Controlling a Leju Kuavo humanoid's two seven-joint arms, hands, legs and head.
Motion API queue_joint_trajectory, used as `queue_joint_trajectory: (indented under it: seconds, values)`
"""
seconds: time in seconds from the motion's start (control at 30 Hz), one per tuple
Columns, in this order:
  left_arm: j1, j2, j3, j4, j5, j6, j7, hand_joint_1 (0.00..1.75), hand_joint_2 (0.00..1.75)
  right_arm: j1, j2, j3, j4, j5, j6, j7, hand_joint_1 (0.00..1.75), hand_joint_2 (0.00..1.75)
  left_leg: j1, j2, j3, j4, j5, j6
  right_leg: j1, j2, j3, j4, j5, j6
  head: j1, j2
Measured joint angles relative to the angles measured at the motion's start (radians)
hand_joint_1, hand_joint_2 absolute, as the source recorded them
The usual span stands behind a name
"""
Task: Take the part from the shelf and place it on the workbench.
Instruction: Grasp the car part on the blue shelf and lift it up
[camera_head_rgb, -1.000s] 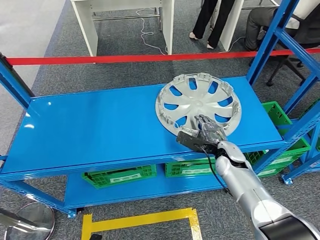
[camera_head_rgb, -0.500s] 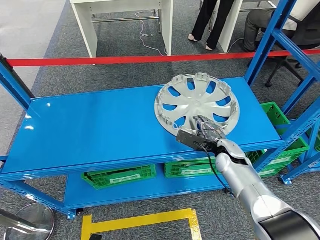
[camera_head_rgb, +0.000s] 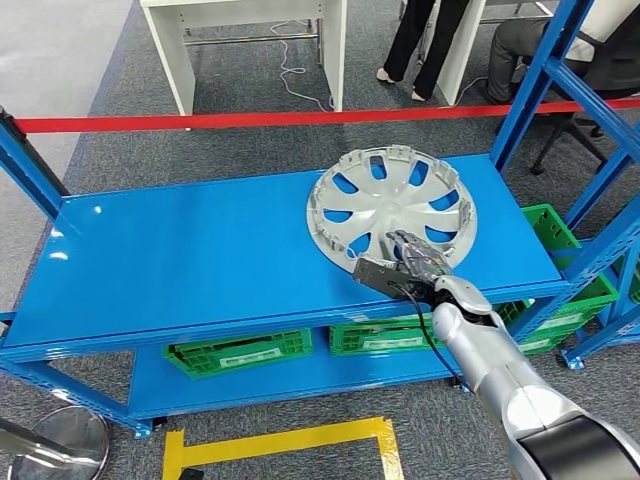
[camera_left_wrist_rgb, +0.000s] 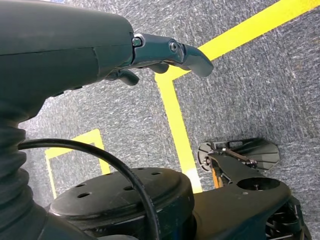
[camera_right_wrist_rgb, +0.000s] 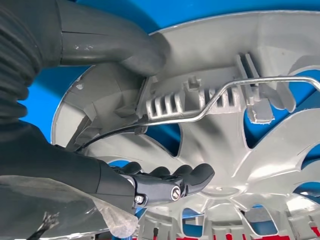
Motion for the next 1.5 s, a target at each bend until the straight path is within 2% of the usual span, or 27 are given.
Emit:
queue_joint_trajectory:
  seconds: [0.47,0.6,1.5]
  values:
    - [0.000,0.001,0.000,0.000,0.000,0.000,0.000,0.00,1.75,-0.009,0.000,0.004,0.016,-0.007,0.006,-0.009,0.01,1.75,0.000,0.000,0.001,0.000,0.000,0.000,0.000,0.000,0.000,0.000,0.000,0.000,0.000,0.000]
    - [0.000,0.001,0.000,0.000,0.000,0.000,0.001,0.00,1.75,-0.010,0.000,0.006,0.018,-0.008,0.004,-0.010,1.75,1.75,0.000,0.000,0.001,0.000,0.000,0.000,0.000,0.000,0.001,0.000,0.000,0.000,0.000,0.000]
    - [-0.001,0.007,0.000,0.000,0.000,0.002,0.003,0.00,1.75,-0.022,-0.007,0.029,0.023,-0.020,-0.006,-0.028,1.75,1.75,0.000,0.000,0.001,0.000,-0.001,0.000,0.000,-0.001,-0.001,0.000,-0.001,0.000,0.000,0.000]
